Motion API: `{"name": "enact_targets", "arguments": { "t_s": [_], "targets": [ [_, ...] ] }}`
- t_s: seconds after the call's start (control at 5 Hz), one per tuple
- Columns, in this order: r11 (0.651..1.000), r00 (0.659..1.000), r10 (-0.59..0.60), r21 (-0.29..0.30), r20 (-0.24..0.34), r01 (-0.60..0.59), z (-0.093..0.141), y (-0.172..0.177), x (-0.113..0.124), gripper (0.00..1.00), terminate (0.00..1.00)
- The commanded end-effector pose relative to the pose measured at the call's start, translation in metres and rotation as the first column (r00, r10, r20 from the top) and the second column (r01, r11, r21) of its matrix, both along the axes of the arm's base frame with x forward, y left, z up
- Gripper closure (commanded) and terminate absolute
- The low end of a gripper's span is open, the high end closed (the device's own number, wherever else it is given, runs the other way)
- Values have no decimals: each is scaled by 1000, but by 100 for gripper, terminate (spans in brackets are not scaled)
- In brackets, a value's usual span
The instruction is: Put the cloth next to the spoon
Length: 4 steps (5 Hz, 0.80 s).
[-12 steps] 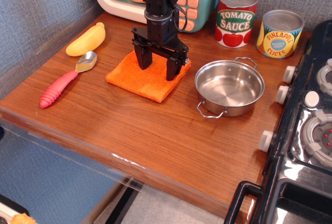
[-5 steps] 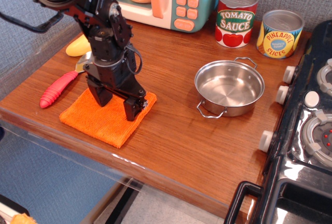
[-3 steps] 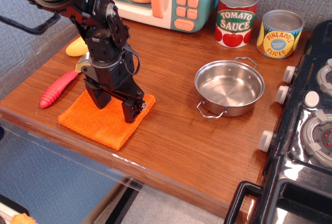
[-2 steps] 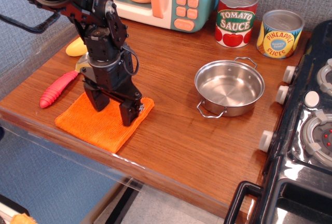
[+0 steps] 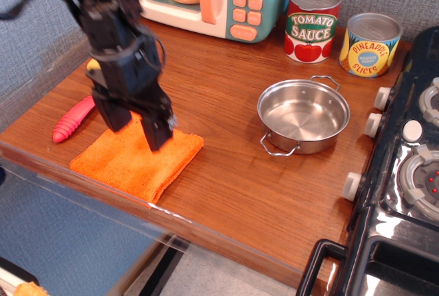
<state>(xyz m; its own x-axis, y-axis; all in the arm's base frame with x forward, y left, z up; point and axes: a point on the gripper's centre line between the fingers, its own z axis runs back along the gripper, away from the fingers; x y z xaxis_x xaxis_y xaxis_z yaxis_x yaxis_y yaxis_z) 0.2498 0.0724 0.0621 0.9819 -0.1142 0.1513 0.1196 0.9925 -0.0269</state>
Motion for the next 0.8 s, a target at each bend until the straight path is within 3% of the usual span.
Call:
{"name": "enact_targets", "arguments": {
  "t_s": [0.0, 0.4, 0.6],
  "targets": [
    [1000, 999, 5, -25, 33, -4, 26, 8, -8, 0, 0],
    [999, 999, -38, 2, 5, 38, 28, 18, -8, 0, 0],
    [999, 999, -38, 2, 5, 38, 28, 18, -8, 0, 100]
  ]
}}
